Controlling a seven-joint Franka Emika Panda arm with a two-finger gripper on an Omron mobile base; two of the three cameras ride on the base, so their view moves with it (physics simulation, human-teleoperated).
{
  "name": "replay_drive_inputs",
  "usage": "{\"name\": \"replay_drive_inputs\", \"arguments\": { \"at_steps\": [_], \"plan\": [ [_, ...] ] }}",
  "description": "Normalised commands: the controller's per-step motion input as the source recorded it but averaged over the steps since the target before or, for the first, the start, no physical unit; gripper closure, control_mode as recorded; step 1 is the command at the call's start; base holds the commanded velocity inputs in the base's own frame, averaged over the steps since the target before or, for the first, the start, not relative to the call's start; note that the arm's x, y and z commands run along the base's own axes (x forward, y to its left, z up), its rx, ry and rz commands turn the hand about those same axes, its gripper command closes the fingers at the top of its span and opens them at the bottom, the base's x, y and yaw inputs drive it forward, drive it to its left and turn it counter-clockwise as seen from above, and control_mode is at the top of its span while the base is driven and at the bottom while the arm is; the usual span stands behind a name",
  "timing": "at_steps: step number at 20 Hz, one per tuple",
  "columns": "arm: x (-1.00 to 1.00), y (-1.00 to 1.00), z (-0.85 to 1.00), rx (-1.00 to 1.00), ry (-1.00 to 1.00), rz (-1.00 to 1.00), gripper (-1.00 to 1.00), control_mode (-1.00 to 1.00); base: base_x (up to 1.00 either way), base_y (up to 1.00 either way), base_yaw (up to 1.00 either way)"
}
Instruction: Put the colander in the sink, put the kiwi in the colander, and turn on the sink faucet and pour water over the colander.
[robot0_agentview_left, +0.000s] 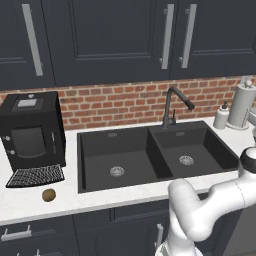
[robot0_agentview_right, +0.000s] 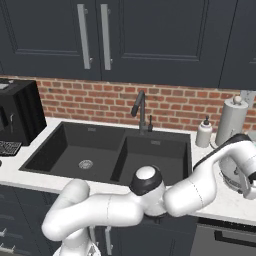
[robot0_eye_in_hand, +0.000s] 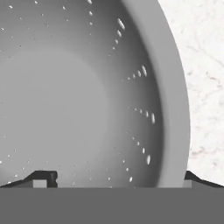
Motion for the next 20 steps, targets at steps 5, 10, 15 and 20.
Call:
{"name": "replay_drive_inputs", "arguments": {
  "at_steps": [5, 10, 15, 20],
  "plan": [
    [0.00, 0.20, -0.35, -0.06, 0.00, -0.03, -1.00, -1.00, 0.00, 0.00, 0.00],
    [0.00, 0.54, -0.28, -0.11, 0.00, 0.00, 1.00, -1.00, 0.00, 0.00, 0.00],
    [0.07, 0.56, -0.20, -0.13, 0.00, 0.00, 1.00, -1.00, 0.00, 0.00, 0.00],
    [0.10, 0.17, -0.08, -0.06, 0.00, 0.00, 1.00, -1.00, 0.00, 0.00, 0.00]
  ]
}}
